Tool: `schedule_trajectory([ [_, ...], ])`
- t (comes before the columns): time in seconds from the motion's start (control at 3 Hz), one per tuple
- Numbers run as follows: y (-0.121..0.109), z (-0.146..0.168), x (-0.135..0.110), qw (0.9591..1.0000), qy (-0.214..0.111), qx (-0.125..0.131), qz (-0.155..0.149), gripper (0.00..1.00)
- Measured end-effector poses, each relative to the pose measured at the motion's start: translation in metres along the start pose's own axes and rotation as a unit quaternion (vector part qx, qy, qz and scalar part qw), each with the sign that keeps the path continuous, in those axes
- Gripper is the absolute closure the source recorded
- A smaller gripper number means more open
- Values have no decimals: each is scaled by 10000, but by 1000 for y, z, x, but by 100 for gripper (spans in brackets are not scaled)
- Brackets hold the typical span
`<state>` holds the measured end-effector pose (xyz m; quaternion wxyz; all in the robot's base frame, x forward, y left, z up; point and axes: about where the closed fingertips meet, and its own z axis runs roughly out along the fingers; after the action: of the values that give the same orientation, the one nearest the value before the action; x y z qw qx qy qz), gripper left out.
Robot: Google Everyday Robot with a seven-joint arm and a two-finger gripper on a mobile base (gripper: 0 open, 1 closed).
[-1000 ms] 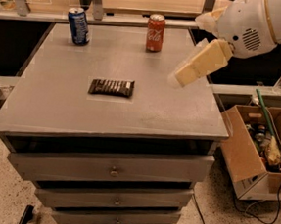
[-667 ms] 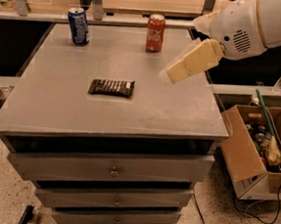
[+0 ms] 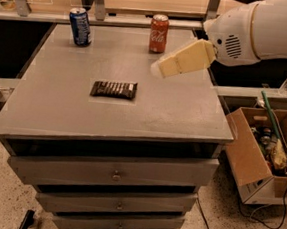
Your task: Pick pepsi can
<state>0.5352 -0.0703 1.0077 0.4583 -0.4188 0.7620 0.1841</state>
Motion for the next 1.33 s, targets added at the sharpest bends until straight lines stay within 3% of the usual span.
schedule_trajectory([
  [0.33, -6, 8, -2, 9992, -166, 276, 243, 0],
  [0.67, -6, 8, -3, 9992, -166, 276, 242, 0],
  [1.33, -10, 41, -22, 9982, -593, -80, 93, 0],
])
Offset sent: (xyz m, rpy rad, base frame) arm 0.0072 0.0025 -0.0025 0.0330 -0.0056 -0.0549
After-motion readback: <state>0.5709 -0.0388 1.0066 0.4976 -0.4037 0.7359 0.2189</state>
